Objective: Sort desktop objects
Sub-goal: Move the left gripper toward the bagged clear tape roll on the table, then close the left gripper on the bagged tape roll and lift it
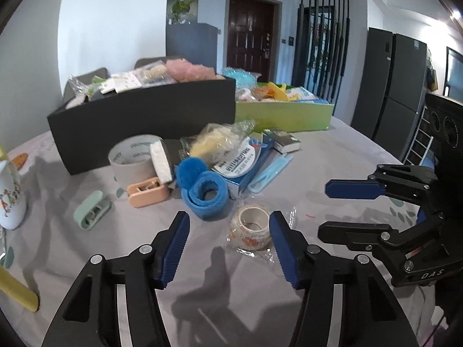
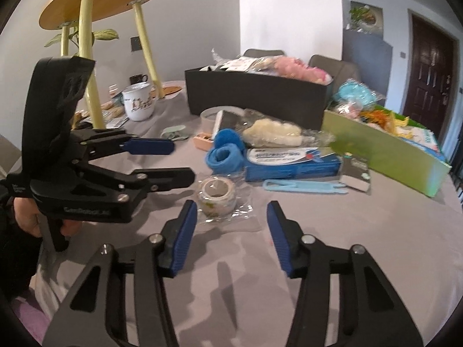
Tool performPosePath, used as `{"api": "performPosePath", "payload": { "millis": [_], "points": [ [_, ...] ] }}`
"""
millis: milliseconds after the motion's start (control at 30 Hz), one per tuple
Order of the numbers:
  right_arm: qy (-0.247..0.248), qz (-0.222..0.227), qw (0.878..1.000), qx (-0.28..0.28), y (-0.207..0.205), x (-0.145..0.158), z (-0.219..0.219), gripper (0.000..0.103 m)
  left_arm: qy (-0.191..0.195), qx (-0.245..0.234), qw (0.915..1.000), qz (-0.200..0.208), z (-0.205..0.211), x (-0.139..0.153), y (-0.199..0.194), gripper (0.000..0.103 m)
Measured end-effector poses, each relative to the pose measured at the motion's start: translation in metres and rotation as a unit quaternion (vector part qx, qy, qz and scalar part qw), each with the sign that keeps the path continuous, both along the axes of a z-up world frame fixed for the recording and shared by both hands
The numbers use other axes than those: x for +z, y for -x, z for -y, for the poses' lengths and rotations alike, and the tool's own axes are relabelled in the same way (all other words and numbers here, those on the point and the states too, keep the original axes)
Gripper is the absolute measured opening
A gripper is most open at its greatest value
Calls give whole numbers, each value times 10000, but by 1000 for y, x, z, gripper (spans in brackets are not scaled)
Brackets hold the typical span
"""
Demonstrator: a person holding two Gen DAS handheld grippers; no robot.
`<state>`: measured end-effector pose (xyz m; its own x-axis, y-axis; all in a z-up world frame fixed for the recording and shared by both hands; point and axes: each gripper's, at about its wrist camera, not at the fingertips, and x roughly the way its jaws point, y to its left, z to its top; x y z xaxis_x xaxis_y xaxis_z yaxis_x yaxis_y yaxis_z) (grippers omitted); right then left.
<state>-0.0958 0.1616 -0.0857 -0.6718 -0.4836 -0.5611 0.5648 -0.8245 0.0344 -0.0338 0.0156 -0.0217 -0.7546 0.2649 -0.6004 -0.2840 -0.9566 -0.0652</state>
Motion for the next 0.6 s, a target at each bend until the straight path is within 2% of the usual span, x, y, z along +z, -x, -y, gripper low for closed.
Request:
{"api": "performPosePath", "payload": {
  "millis": [200, 367, 600],
  "points": [
    [179, 278, 9994, 130, 12, -3, 5, 49, -363, -237, 9986, 300, 4, -5, 9, 55],
    [6, 417, 9989, 218, 20, -7, 17, 48, -696, -321, 9956, 531, 9, -10, 16, 48],
    [-134, 607, 9976, 310, 28, -12, 24, 49, -1111, -486, 9905, 645, 16, -13, 21, 48]
  ]
}}
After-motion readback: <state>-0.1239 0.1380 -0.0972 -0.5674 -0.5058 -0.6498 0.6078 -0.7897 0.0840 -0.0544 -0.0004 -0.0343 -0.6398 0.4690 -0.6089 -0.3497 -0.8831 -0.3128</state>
